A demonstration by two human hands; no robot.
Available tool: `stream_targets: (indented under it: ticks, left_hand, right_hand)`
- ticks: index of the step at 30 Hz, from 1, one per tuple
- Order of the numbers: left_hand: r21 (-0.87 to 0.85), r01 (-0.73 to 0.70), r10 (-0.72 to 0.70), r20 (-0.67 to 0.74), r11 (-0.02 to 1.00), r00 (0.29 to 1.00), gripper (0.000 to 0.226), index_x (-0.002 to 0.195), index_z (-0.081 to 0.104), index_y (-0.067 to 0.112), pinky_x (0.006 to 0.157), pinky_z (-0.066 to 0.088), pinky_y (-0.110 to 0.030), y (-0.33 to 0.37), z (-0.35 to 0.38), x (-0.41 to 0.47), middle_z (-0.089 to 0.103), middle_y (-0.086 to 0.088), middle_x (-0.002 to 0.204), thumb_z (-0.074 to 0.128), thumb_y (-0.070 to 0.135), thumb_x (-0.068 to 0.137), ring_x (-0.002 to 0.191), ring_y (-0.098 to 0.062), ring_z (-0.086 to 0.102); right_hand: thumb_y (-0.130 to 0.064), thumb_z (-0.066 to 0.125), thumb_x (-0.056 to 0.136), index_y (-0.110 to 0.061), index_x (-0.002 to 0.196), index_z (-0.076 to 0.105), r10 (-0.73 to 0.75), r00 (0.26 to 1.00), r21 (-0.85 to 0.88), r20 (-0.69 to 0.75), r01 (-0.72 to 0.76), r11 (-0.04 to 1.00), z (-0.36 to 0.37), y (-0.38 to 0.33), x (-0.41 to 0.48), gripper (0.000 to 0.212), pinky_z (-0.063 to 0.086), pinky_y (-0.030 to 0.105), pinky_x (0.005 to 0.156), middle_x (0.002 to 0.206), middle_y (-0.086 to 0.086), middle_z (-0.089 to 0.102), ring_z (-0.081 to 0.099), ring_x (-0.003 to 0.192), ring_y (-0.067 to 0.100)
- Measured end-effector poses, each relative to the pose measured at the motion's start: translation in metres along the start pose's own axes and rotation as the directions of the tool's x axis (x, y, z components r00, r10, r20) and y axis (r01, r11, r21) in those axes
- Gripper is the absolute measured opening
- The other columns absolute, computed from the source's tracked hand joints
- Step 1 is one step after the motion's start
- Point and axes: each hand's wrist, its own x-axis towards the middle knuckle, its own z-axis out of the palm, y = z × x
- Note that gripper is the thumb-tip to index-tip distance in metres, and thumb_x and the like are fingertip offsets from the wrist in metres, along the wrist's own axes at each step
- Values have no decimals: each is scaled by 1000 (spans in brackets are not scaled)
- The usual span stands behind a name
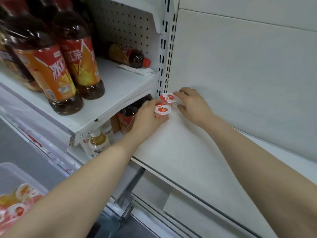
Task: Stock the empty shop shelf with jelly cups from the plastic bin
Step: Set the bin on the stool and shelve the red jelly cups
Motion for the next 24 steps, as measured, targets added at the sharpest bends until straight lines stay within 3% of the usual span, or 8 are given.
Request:
stream_targets:
  ticks: [11,15,21,24]
  left_hand:
    - [97,-27,21,64,995,998,67,134,48,21,93,48,-38,3,-9,-3,53,-4,123,78,37,76,109,-22,55]
    - [187,-70,60,58,980,997,64,136,46,16,95,44,-34,4,-23,-11,53,-7,127,69,46,85,115,-22,52]
    - [371,-193,163,110,908,980,63,146,35,14,108,32,-33,15,-55,-44,43,-9,140,63,29,92,129,-26,42]
    - [394,-265,224,147,880,963,63,147,35,15,105,35,-35,16,-73,-66,42,-8,140,63,28,91,127,-27,42]
  right_hand:
    - [-10,63,87,-8,138,50,-33,999,-143,-15,30,989,-16,2,-19,53,44,45,93,136,15,52,50,117,38]
    - [-13,64,87,-6,136,52,-53,998,-191,-20,48,980,-25,-5,-31,51,45,46,92,132,16,54,52,114,39]
    - [-18,67,85,-6,134,53,-34,998,-261,-45,21,965,-40,-32,-68,53,45,46,88,130,17,56,55,110,40]
    - [-20,67,86,-7,136,52,-13,997,-272,-78,-8,962,-49,-56,-93,54,45,46,90,132,17,54,54,113,40]
